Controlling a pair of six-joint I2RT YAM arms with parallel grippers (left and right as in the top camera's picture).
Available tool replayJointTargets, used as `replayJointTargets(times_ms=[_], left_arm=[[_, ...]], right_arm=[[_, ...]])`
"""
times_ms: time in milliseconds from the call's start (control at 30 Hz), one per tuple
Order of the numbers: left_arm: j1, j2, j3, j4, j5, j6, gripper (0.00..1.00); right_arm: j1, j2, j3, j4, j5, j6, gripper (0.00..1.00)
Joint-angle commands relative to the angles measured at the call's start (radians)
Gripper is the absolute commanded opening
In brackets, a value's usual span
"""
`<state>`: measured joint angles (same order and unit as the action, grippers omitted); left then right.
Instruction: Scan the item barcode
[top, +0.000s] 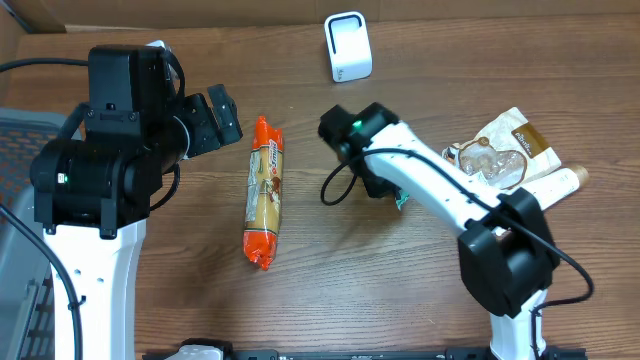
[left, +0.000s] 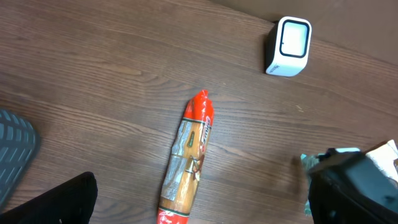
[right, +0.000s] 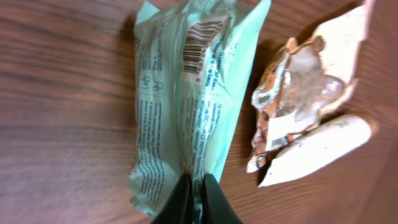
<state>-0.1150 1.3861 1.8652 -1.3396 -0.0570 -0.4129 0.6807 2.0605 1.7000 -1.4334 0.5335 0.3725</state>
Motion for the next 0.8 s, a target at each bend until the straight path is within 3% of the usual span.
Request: replayJointTargets(times_ms=[0, 267, 433, 467, 533, 633, 667, 700, 767], left_arm=[[0.003, 0.002, 0.016, 0.001, -0.005, -0.006, 0.99], [0.003, 0.002, 0.016, 0.001, -0.005, -0.006, 1.00], [0.003, 0.002, 0.016, 0.001, -0.005, -0.006, 1.00], [0.003, 0.002, 0.016, 0.001, -0.005, -0.006, 1.00], [0.003, 0.002, 0.016, 0.001, -0.005, -0.006, 1.00], [0.003, 0.002, 0.016, 0.001, -0.005, -0.006, 0.99], [0.003, 0.002, 0.016, 0.001, -0.005, -0.006, 0.99], [0.003, 0.002, 0.016, 0.001, -0.005, -0.006, 1.00], [0.003, 0.002, 0.016, 0.001, -0.005, -0.006, 1.00]], right_arm=[[0.019, 0.058, 0.002, -0.003, 0.140, 0.096, 0.04], [0.128, 0.079, 0.002, 0.034, 0.132, 0.091, 0.04], [0.178, 0.085, 0.002, 0.094, -0.037, 0.029, 0.07], [0.184, 0.085, 0.002, 0.105, -0.079, 0.009, 0.10], [0.196, 0.085, 0.002, 0.127, -0.156, -0.043, 0.29], [0.209, 0.085, 0.003, 0.162, -0.206, -0.059, 0.43], [0.210, 0.085, 0.003, 0.173, -0.217, -0.053, 0.59], [0.210, 0.084, 0.004, 0.174, -0.217, -0.037, 0.67], [0.194, 0.083, 0.010, 0.175, -0.223, -0.006, 0.74]])
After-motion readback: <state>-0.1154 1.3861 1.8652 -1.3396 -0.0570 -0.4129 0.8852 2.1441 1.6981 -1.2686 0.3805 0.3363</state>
